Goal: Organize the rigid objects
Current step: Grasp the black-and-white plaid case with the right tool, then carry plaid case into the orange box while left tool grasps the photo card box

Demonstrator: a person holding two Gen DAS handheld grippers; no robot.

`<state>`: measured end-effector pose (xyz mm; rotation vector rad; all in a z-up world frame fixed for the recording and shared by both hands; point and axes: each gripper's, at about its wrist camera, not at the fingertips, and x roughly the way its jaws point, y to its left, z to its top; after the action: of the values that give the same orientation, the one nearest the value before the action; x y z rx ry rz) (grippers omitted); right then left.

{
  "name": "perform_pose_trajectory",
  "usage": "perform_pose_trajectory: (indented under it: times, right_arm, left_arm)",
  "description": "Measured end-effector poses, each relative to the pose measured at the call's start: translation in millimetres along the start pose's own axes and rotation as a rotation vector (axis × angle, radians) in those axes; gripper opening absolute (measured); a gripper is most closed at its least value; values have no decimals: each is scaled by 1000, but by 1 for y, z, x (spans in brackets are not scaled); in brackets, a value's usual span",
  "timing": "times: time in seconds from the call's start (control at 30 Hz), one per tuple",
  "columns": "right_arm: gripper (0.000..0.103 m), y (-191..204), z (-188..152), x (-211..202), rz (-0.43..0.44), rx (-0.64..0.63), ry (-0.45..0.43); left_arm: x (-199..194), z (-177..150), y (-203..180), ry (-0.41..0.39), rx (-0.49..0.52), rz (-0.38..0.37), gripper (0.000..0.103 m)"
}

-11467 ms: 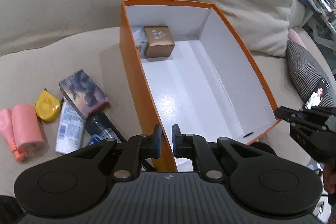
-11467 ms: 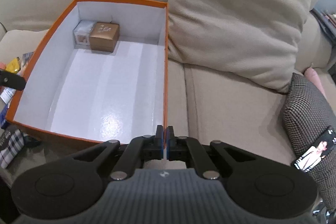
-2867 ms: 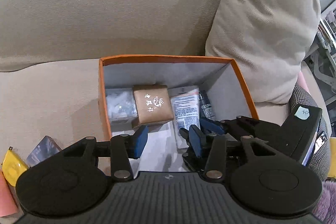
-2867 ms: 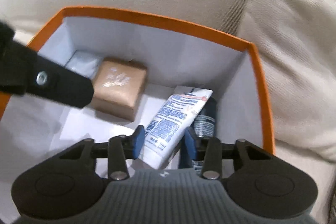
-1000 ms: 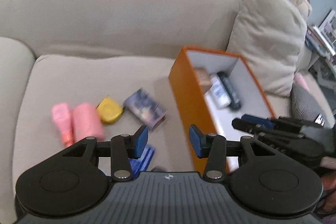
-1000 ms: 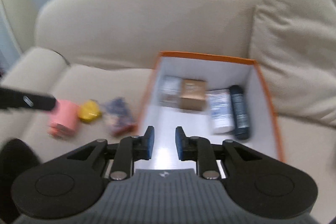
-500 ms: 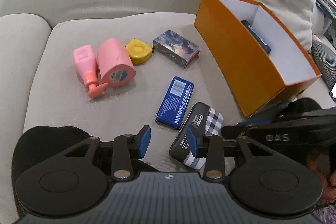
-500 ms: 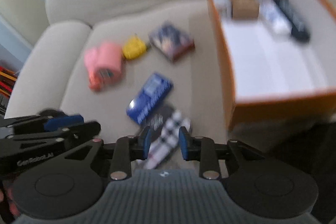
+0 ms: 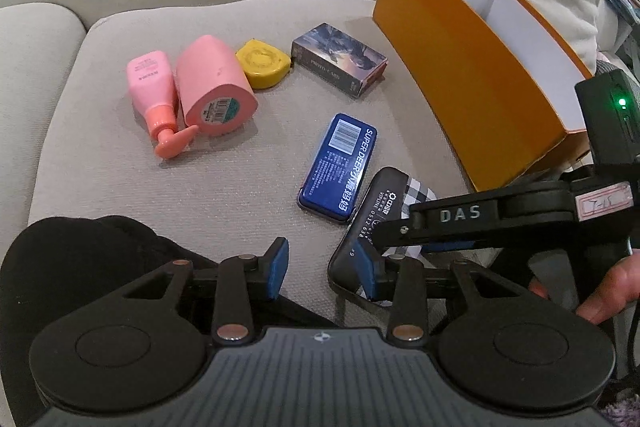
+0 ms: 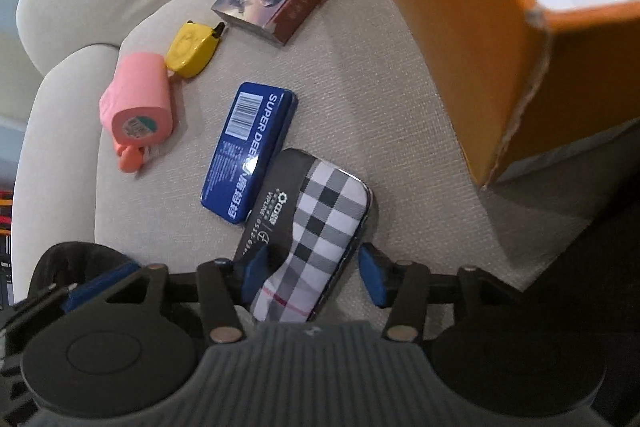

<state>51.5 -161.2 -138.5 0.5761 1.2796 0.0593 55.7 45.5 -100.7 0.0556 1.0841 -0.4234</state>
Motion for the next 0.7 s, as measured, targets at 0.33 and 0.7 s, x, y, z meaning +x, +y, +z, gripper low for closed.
perform_pose_trajectory:
  times: [0.33, 0.7]
  right_arm:
    - [43, 15, -4, -8, -36, -86, -33]
    - [19, 51, -7, -23, 65, -213, -49]
  left_arm:
    - [1, -1, 0, -3, -5, -7, 45]
    - [0, -1, 0, -6, -4, -5, 45]
